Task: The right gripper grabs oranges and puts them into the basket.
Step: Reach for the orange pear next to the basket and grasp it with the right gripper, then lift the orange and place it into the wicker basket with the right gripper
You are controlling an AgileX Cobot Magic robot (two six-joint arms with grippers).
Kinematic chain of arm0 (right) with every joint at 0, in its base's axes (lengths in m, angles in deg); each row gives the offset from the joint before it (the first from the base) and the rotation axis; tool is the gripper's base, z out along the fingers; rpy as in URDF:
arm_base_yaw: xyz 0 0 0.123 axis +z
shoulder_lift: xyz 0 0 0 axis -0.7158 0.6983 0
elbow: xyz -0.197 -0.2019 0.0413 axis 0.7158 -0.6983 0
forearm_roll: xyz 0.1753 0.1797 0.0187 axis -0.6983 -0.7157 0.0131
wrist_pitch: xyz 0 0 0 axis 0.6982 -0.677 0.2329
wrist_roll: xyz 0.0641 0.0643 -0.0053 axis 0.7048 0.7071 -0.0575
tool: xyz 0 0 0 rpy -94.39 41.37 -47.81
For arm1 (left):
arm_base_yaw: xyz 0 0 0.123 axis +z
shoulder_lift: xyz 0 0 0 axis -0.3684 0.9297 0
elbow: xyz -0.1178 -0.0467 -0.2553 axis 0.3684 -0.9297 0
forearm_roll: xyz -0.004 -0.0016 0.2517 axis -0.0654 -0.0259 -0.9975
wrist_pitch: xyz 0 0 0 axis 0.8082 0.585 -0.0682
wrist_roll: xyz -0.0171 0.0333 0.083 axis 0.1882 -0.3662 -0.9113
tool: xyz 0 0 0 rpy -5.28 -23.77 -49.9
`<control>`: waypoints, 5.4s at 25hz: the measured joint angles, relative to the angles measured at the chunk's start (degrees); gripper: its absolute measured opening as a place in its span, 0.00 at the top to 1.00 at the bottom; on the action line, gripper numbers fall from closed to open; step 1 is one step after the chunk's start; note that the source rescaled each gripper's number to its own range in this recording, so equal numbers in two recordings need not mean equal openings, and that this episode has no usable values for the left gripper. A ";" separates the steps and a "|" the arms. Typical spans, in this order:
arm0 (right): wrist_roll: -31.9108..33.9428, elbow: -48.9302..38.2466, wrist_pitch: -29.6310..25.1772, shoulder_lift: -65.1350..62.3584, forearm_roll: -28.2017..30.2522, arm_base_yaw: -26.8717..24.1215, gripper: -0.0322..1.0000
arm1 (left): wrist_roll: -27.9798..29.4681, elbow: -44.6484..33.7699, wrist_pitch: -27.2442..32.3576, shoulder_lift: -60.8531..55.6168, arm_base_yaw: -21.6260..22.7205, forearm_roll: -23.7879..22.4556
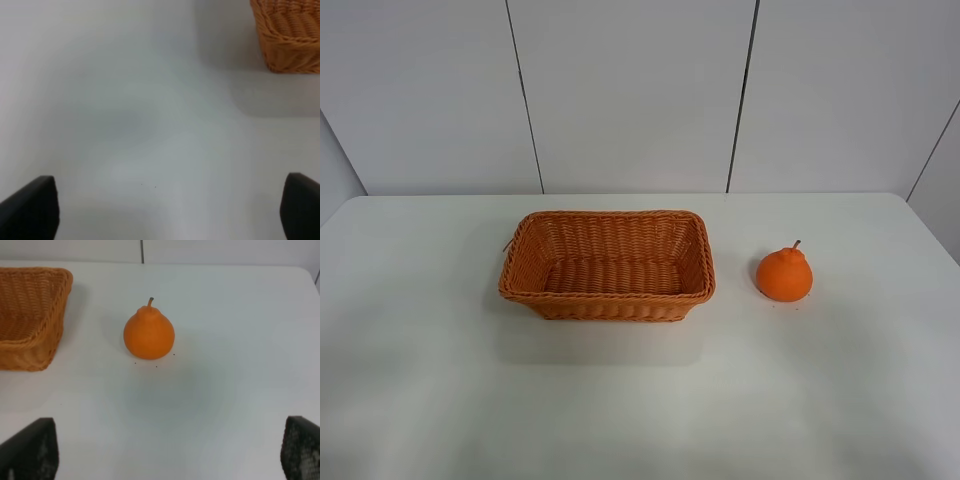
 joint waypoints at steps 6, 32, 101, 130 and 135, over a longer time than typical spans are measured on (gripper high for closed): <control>0.00 0.00 0.00 0.00 0.00 0.00 0.00 | 0.00 0.00 0.00 0.00 0.00 0.00; 0.00 42.28 0.87 89.24 1.43 0.00 0.00 | 0.00 0.00 0.00 0.00 0.00 0.00; 0.42 87.98 -11.04 119.89 3.62 6.88 0.97 | 0.00 0.00 0.00 0.00 0.00 0.00; 2.09 91.69 -0.07 137.30 2.55 35.01 0.55 | 0.00 0.00 0.00 0.00 0.00 0.00; 2.14 91.69 -0.41 137.10 2.36 35.01 0.05 | 0.00 0.00 0.00 0.00 0.00 0.00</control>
